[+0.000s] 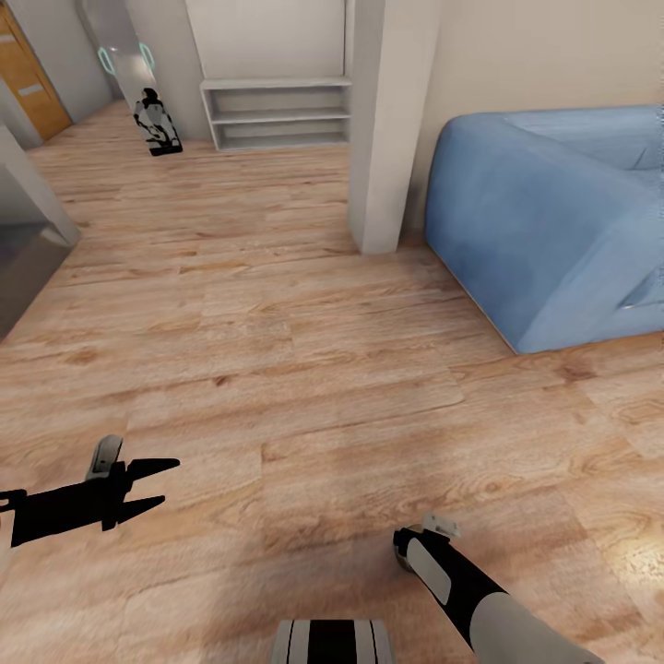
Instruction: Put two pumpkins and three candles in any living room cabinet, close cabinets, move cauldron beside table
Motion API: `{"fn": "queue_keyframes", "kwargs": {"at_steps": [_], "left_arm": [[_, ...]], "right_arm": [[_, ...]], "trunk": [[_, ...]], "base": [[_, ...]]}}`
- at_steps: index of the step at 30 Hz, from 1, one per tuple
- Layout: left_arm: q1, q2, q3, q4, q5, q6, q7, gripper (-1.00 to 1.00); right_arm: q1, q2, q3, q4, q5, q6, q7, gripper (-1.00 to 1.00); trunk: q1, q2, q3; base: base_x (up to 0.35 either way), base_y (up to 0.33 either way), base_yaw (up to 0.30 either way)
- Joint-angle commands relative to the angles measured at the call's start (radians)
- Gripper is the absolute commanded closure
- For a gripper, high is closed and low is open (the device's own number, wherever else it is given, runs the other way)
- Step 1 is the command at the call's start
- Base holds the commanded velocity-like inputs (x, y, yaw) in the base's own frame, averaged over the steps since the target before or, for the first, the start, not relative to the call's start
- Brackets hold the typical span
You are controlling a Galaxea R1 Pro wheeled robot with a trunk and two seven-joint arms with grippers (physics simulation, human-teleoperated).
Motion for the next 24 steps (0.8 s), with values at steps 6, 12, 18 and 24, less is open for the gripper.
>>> {"fn": "queue_keyframes", "kwargs": {"at_steps": [6,12,18,24], "left_arm": [[0.000,0.000,0.000,0.000,0.004,0.001,0.011,-1.00],[0.000,0.000,-0.003,0.002,-0.007,0.001,0.015,-1.00],[-0.001,-0.004,-0.011,0.009,-0.090,-0.002,0.019,-1.00],[-0.004,-0.015,-0.012,0.013,-0.166,-0.006,0.025,-1.00]], "right_arm": [[0.000,-0.001,0.006,-0.002,-0.007,0.005,-0.008,1.00],[0.000,-0.001,0.006,-0.002,-0.007,0.016,-0.008,1.00],[0.000,-0.001,0.006,-0.003,-0.006,0.021,-0.011,1.00],[0.000,-0.001,0.006,-0.005,-0.004,0.044,-0.008,1.00]], "trunk": [[-0.003,0.001,0.023],[-0.006,0.003,0.046],[-0.008,0.004,0.069],[-0.011,0.005,0.092]], "base": [[0.000,0.000,0.000],[0.000,0.000,0.000],[0.000,0.000,0.000],[0.000,0.000,0.000]]}}
